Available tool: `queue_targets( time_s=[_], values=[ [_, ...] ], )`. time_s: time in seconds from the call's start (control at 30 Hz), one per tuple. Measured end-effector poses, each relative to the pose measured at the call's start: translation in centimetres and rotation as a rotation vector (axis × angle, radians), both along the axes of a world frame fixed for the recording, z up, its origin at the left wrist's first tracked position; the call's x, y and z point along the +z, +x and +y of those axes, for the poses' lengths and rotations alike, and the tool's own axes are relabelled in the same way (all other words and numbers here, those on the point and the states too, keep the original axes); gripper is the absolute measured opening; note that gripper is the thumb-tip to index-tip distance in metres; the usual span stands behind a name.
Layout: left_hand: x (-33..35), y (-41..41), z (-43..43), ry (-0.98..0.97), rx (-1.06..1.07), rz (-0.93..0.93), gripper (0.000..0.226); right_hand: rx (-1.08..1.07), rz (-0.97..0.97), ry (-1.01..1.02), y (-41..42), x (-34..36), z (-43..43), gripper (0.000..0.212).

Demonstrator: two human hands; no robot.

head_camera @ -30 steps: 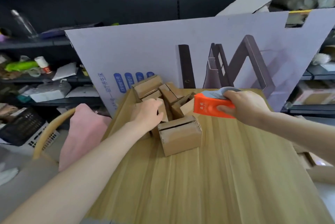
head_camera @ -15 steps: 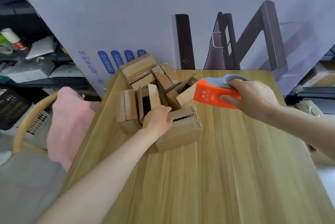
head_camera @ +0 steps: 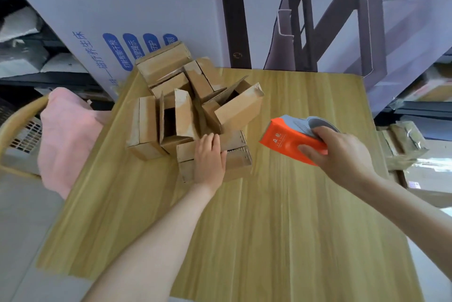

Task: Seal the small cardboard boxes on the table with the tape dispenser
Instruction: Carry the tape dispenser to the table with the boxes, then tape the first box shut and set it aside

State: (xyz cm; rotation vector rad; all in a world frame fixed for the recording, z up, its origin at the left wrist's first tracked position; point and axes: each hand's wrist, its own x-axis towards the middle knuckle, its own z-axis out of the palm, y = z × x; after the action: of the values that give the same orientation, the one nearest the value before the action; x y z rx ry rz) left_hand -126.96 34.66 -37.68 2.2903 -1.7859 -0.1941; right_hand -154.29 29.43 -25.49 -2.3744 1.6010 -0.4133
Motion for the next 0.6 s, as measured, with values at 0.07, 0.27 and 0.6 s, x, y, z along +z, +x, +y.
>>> queue_targets(
  time_s=[0.07, 0.27, 0.6],
  values=[
    [-0.1, -2.1, 0.5, -0.003, -0.049, -0.021, 0.051, -0.01, -0.007, 0.01, -0.8, -0.4, 0.0, 0.029],
    [0.2, -10.6, 2.7, -0.011, -0.264, -0.008, 0.052, -0.018, -0.017, 0.053, -1.9, -0.7, 0.7, 0.029],
    [4.1, -11.7, 2.9, 0.019, -0.224, 0.554, 0.042, -0.063, -0.117, 0.103, -4.2, 2.6, 2.5, 0.029]
  ],
)
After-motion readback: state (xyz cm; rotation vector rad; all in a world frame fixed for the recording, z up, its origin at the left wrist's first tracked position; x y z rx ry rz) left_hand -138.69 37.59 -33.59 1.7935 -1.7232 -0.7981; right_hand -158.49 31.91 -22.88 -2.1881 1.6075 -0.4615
